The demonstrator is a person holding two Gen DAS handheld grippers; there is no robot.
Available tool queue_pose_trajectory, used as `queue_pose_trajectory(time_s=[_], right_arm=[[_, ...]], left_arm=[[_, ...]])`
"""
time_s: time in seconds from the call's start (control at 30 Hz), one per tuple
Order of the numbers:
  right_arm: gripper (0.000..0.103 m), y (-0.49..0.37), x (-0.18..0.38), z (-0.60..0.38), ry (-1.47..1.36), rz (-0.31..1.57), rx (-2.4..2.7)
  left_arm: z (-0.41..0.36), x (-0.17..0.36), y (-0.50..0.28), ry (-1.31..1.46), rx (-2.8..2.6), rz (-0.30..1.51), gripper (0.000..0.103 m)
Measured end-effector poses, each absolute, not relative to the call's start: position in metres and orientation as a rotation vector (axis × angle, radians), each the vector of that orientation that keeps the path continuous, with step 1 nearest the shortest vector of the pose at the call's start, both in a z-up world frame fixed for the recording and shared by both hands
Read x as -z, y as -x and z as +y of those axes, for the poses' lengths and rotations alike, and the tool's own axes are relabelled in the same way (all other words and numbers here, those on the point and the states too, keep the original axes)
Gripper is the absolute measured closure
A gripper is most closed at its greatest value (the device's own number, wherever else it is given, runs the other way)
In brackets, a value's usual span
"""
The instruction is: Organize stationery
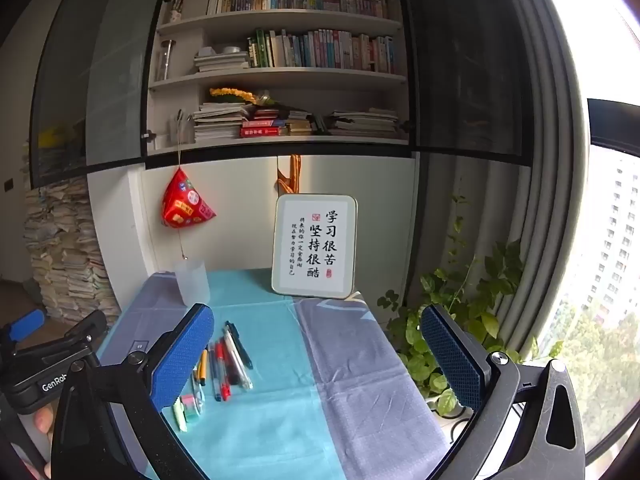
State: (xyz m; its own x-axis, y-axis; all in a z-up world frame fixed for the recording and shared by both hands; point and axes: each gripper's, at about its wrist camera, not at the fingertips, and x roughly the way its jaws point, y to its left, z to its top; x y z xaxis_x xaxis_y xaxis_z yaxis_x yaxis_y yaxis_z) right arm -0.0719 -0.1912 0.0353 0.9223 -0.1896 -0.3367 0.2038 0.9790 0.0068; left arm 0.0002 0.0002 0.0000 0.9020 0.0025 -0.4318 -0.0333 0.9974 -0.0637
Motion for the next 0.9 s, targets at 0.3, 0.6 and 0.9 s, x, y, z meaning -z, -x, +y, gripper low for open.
queue_pose_trajectory(time_s=[0.3, 0.6, 0.9], right_arm=[[0.000, 0.071, -0.036, -0.191, -0.034, 0.336, 0.194], [0.000, 0.073, -0.037, -0.194, -0.047, 0.309, 0.192], [0.000, 0.071, -0.036, -0.196, -0.044, 0.308, 0.180]], left_arm=[[0.008, -0.007, 0.002, 0.052, -0.043, 0.434, 0.001], [0.009, -0.001, -0.007, 0.084, -0.051, 0.463, 0.007], [0.004, -0.001, -0.005, 0.064, -0.043, 0.447, 0.007]])
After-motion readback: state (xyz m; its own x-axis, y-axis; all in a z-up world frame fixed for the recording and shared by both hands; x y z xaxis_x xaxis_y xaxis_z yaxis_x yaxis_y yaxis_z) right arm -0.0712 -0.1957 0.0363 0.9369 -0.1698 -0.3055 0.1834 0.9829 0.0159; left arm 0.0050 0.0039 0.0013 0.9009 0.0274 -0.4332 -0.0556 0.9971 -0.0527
